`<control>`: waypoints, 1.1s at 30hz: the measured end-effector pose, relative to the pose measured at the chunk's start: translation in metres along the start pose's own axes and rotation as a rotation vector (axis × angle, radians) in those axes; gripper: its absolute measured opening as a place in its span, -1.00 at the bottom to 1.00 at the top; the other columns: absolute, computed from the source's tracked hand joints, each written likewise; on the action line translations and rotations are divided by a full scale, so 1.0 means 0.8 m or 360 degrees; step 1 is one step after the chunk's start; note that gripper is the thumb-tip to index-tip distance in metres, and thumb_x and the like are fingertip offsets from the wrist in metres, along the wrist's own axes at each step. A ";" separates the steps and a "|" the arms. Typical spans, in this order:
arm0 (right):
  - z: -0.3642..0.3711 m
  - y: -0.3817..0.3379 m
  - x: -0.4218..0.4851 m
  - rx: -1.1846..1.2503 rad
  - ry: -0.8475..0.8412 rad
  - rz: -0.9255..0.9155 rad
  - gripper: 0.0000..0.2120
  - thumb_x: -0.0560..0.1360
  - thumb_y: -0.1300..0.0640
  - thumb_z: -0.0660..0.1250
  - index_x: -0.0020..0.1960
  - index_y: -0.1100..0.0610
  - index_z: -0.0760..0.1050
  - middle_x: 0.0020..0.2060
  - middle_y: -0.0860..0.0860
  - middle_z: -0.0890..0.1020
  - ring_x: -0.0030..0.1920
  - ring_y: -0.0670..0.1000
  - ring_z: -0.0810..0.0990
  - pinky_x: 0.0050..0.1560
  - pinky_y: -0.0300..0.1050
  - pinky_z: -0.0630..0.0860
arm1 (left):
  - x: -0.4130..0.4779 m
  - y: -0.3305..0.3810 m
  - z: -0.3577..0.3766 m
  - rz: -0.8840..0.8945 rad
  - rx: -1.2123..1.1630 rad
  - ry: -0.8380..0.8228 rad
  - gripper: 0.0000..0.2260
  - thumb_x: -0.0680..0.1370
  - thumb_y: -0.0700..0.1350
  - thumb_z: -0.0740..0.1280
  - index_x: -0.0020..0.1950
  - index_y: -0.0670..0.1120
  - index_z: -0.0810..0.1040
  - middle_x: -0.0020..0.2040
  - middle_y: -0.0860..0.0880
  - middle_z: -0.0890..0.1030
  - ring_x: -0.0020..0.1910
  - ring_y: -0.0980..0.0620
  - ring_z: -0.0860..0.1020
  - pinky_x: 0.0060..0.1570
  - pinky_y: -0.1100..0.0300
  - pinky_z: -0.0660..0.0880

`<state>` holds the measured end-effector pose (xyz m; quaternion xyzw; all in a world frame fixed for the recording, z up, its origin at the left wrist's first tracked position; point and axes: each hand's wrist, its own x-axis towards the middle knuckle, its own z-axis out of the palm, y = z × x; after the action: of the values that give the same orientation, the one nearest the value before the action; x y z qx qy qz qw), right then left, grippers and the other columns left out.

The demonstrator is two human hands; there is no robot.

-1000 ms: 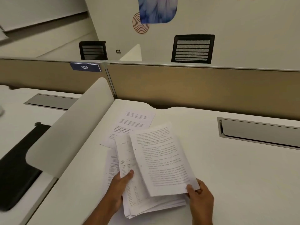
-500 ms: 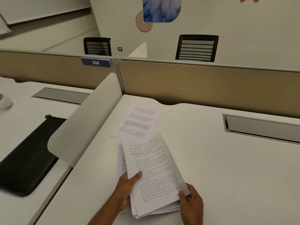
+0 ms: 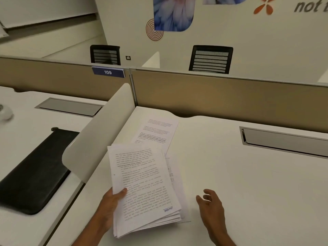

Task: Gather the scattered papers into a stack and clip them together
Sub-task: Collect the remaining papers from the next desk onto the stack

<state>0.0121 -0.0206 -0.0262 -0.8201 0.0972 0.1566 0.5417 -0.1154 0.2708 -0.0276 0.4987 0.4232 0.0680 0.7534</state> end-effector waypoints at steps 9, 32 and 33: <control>0.058 -0.019 -0.007 -0.0185 -0.0153 0.0226 -0.57 0.54 0.07 0.40 0.36 0.10 0.40 0.26 0.16 0.53 0.19 0.15 0.55 0.14 -0.02 0.53 | 0.008 -0.006 -0.047 -0.0319 -0.0261 -0.0219 -0.67 0.58 -0.30 0.35 0.35 -0.19 0.57 0.23 -0.31 0.67 0.32 -0.40 0.54 0.33 -0.32 0.45; 0.097 -0.018 0.018 -0.0208 -0.0314 0.0251 -0.72 0.50 0.08 0.45 0.01 0.30 0.53 -0.10 0.22 0.69 -0.16 0.21 0.71 -0.15 0.10 0.69 | 0.015 -0.012 -0.046 -0.0265 -0.0208 -0.0211 -0.71 0.60 -0.31 0.34 0.33 -0.21 0.57 0.17 -0.29 0.70 0.11 -0.33 0.65 -0.06 -0.12 0.67; 0.098 -0.017 0.020 -0.0200 -0.0373 0.0245 -0.75 0.51 0.10 0.44 -0.02 0.30 0.55 -0.10 0.20 0.70 -0.08 0.22 0.72 -0.16 0.03 0.68 | 0.015 -0.012 -0.046 -0.0265 -0.0208 -0.0213 -0.71 0.60 -0.31 0.34 0.32 -0.21 0.57 0.17 -0.29 0.70 0.11 -0.33 0.65 -0.06 -0.12 0.67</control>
<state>0.0199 0.0569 -0.0491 -0.8186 0.0859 0.2981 0.4834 -0.1370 0.2974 -0.0476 0.4152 0.4067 -0.0008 0.8138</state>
